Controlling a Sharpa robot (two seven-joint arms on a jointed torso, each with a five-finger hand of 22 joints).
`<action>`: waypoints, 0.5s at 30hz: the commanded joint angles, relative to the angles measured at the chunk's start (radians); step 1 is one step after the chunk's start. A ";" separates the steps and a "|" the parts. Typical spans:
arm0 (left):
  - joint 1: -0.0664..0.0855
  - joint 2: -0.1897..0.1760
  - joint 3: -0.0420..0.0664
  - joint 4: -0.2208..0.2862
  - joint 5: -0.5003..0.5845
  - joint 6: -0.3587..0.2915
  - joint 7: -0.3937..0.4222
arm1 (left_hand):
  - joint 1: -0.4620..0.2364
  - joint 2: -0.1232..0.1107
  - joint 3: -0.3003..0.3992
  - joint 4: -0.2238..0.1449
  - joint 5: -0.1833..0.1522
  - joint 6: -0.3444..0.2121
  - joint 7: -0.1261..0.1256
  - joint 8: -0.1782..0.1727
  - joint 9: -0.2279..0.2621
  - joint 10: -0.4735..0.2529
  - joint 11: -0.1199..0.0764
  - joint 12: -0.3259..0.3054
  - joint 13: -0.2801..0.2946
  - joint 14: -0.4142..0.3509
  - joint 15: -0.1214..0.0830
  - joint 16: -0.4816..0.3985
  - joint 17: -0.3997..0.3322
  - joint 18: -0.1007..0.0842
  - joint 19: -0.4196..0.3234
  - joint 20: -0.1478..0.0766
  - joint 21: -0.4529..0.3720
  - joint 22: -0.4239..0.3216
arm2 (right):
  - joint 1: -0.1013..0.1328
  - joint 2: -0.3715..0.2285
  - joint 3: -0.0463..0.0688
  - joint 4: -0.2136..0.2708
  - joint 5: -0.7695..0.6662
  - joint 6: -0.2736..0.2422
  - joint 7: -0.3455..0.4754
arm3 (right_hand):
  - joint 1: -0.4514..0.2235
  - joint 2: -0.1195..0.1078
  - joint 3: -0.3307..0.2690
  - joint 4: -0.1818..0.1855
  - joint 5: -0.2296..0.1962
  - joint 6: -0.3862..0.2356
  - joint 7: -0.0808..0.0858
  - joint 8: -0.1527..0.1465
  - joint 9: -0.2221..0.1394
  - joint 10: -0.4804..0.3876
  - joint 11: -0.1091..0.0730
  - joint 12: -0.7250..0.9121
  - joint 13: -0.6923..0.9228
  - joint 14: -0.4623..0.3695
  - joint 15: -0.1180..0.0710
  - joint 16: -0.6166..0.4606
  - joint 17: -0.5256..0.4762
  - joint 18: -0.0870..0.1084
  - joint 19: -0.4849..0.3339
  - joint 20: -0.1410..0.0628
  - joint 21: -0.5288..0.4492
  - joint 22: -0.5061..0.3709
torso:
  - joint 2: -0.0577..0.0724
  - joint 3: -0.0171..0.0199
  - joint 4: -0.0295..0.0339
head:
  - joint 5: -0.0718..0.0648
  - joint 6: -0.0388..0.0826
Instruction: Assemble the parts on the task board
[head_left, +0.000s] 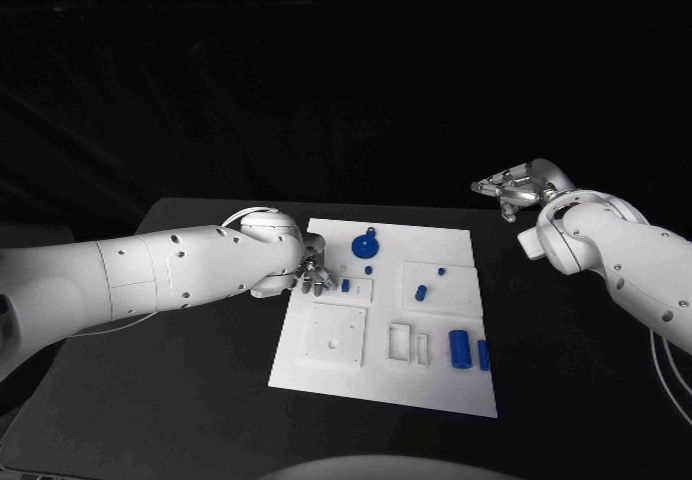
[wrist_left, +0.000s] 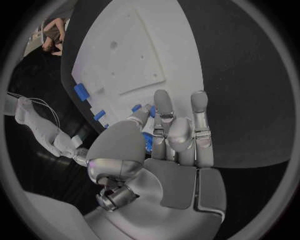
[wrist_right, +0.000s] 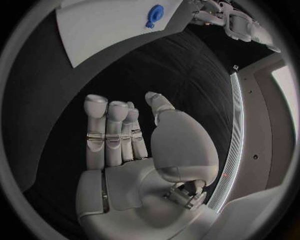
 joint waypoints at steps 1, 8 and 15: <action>-0.029 0.007 -0.021 -0.003 0.000 0.077 -0.033 | 0.014 -0.003 -0.011 0.006 -0.007 -0.002 -0.006 0.002 -0.002 0.049 -0.003 -0.005 -0.002 0.001 -0.008 -0.003 0.001 0.003 0.006 -0.003 -0.006 0.017 | 0.000 0.000 0.000 0.001 0.000 0.013 0.009 | -0.010 -0.002 -0.002 0.005 0.006 -0.003 -0.003 -0.001 -0.001 -0.004 0.000 -0.002 0.001 -0.003 -0.002 -0.005 0.000 0.018 0.038 0.006 0.001 0.069 | 0.000 -0.0002 -0.0005 | 0.000 0.002; -0.029 0.009 -0.021 -0.004 -0.002 0.074 -0.033 | 0.013 -0.004 -0.014 0.010 -0.009 -0.002 -0.006 0.002 -0.002 0.049 -0.003 -0.006 -0.002 0.001 -0.008 -0.004 0.000 0.003 0.006 -0.004 -0.007 0.017 | -0.001 0.000 0.000 0.001 0.000 0.013 0.010 | -0.010 -0.002 -0.002 0.005 0.006 -0.003 -0.003 -0.001 -0.001 -0.004 0.000 -0.002 0.001 -0.003 -0.002 -0.005 0.000 0.018 0.038 0.006 0.001 0.069 | 0.000 -0.0005 0.0001 | -0.001 0.002; -0.029 0.012 -0.021 -0.006 -0.002 0.067 -0.032 | 0.015 -0.001 -0.014 0.014 -0.009 -0.002 -0.007 0.002 -0.002 0.049 -0.003 -0.005 -0.003 0.001 -0.008 -0.004 -0.001 0.003 0.007 -0.004 -0.007 0.017 | -0.001 0.001 0.000 0.001 0.000 0.013 0.009 | -0.010 -0.002 -0.002 0.005 0.006 -0.003 -0.003 -0.001 -0.001 -0.004 0.000 -0.002 0.001 -0.003 -0.002 -0.005 0.000 0.018 0.038 0.006 0.001 0.069 | 0.000 -0.0002 0.0004 | 0.000 0.003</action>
